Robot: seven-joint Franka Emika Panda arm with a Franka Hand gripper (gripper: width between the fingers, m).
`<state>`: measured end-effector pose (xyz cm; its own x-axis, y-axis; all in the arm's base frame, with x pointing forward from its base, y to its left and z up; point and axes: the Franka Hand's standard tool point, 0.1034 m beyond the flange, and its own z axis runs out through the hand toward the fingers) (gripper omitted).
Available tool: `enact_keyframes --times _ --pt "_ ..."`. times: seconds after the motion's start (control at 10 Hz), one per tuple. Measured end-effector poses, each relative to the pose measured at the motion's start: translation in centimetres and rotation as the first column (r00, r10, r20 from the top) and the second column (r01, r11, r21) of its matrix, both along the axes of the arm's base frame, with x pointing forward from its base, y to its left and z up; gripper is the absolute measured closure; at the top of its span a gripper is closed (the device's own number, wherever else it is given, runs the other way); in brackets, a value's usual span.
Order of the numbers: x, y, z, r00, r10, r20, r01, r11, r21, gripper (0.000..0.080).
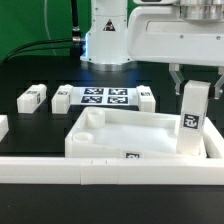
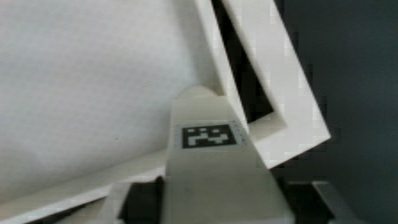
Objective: Assemble desk
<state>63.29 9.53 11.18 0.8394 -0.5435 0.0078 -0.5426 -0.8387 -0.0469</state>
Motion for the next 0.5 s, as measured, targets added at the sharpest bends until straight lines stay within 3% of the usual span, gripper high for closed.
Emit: enact_keyframes --times 0.2,0.5 --pt "0.0 -1.6 0.0 0.972 -0.236 -0.004 0.236 0.972 -0.017 0.0502" --pt "0.0 -2.4 0.3 0.926 -0.378 0.004 0.378 0.925 -0.048 0.0498"
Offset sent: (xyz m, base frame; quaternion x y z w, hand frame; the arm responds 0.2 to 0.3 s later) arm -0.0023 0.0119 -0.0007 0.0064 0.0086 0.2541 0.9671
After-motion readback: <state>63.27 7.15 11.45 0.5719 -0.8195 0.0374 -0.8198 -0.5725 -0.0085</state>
